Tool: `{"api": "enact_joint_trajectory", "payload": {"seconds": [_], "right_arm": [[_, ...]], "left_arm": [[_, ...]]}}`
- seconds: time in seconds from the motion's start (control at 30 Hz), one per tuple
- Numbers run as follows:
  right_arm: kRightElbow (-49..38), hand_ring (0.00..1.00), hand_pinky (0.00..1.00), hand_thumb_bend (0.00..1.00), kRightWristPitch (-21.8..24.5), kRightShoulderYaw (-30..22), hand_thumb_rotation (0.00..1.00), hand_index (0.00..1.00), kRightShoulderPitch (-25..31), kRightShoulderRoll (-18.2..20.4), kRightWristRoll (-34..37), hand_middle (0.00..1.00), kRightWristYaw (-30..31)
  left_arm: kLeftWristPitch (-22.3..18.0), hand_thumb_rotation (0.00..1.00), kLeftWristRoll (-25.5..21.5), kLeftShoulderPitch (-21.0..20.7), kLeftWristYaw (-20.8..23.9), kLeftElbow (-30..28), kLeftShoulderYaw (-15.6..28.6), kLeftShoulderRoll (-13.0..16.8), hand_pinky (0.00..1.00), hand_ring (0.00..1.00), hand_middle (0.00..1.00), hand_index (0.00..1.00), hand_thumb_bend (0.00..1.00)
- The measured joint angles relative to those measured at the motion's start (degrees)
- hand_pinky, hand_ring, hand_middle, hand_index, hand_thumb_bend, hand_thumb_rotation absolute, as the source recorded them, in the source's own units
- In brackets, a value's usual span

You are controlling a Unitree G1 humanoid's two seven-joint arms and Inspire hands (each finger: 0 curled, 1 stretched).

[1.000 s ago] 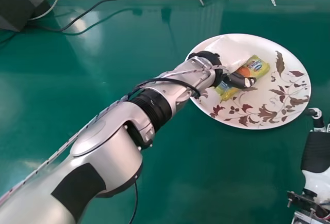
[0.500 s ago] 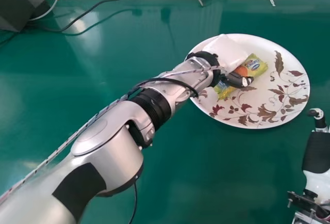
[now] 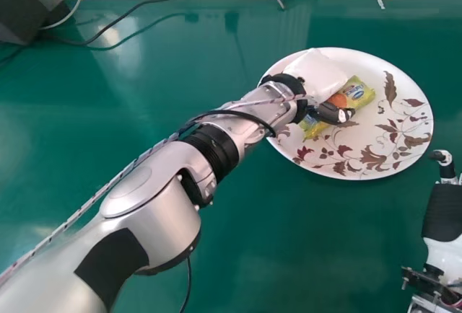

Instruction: Pick up biscuit and place it in the plate

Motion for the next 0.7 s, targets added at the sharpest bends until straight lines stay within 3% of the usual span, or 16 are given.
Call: {"api": "enact_joint_trajectory", "payload": {"seconds": [0.27,0.33,0.37,0.47,0.6,0.7], "right_arm": [[1.1,0.51,0.36,0.86,-1.1,0.0,0.09,0.64,0.0,-0.1,-0.6,0.61,3.4],[1.2,0.53,0.37,0.86,-1.0,0.0,0.09,0.65,0.0,-0.1,-0.3,0.62,5.0],[1.2,0.54,0.38,0.86,-0.9,0.0,0.1,0.66,0.0,-0.1,0.2,0.63,5.7],[1.3,0.59,0.42,0.86,-0.4,-0.1,0.12,0.69,-0.1,-0.1,1.3,0.66,7.2],[1.5,0.65,0.45,0.85,0.2,-0.2,0.13,0.72,-0.3,-0.2,1.7,0.7,9.9],[1.8,0.66,0.47,0.86,0.2,-0.4,0.14,0.74,-0.5,-0.2,1.4,0.7,11.2]], "left_arm": [[0.1,0.01,-0.2,0.0,0.3,0.1,-0.3,0.0,0.43,0.46,0.49,0.49,0.52],[0.1,0.12,-0.5,0.0,0.3,0.1,-0.3,0.0,0.47,0.5,0.55,0.49,0.52],[0.0,0.24,-0.5,0.0,0.3,0.1,-0.3,0.0,0.49,0.51,0.57,0.54,0.7],[-0.4,0.43,-0.6,0.0,0.0,0.1,-0.3,0.0,0.59,0.6,0.67,0.65,0.95],[-1.0,0.56,-0.7,0.1,-0.9,0.1,-0.2,0.0,0.79,0.77,0.81,0.79,1.0],[-1.2,0.63,-0.7,0.3,-1.2,0.1,-0.1,0.1,0.88,0.86,0.88,0.86,1.0]]}}
